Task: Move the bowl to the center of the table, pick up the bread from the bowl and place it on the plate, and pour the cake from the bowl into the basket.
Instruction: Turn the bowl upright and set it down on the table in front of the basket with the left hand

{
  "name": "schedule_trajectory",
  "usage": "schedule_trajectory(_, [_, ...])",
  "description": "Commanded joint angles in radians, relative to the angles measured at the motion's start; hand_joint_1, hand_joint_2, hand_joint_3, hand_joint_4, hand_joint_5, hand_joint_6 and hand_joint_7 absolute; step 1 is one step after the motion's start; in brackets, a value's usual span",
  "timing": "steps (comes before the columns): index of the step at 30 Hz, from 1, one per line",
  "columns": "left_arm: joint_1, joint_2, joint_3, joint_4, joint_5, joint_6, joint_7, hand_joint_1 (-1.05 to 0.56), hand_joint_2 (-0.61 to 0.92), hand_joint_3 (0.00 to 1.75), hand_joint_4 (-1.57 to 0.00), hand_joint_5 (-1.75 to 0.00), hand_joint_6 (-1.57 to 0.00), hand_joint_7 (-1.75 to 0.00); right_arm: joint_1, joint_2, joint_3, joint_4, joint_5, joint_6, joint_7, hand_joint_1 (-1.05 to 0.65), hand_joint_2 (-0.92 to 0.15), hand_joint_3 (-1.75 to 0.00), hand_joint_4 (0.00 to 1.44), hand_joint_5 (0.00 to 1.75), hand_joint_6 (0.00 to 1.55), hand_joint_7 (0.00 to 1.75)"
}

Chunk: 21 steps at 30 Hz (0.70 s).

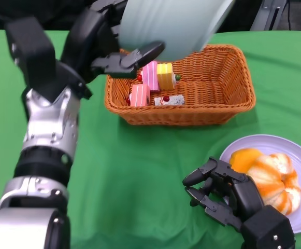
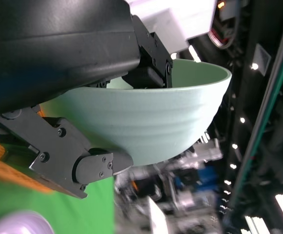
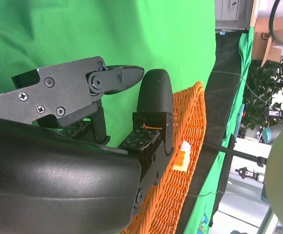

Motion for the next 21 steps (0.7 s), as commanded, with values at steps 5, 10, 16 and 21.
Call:
schedule_trajectory(5, [0.109, 0.094, -0.028, 0.044, 0.115, -0.370, 0.099, -0.01, 0.67, 1.00, -0.67, -1.71, -0.70, -1.48, -0.035, -0.016, -0.018, 0.023, 0.002, -0.034, -0.026, -0.26, -0.92, -0.14, 0.70, 1.49, 0.66, 1.22])
schedule_trajectory(10, [0.186, 0.134, -0.038, 0.071, 0.178, -0.501, 0.177, 0.03, 0.55, 1.15, -0.70, -1.68, -0.76, -1.46, -0.045, -0.032, -0.031, 0.016, 0.018, -0.047, -0.015, -0.24, -0.92, -0.16, 0.67, 1.47, 0.64, 1.20])
schedule_trajectory(16, [0.324, 0.190, -0.047, 0.039, 0.299, -0.601, 0.304, 0.09, 0.52, 1.19, -0.69, -1.73, -0.77, -1.47, -0.047, -0.030, -0.064, -0.031, 0.057, -0.033, -0.016, -0.21, -0.92, -0.17, 0.72, 1.41, 0.65, 1.17])
schedule_trajectory(21, [0.409, 0.255, -0.020, 0.037, 0.522, -0.740, 0.503, 0.12, 0.41, 1.26, -0.73, -1.71, -0.80, -1.44, -0.053, -0.031, -0.096, -0.082, 0.090, -0.026, -0.018, -0.17, -0.92, -0.22, 0.74, 1.39, 0.65, 1.15])
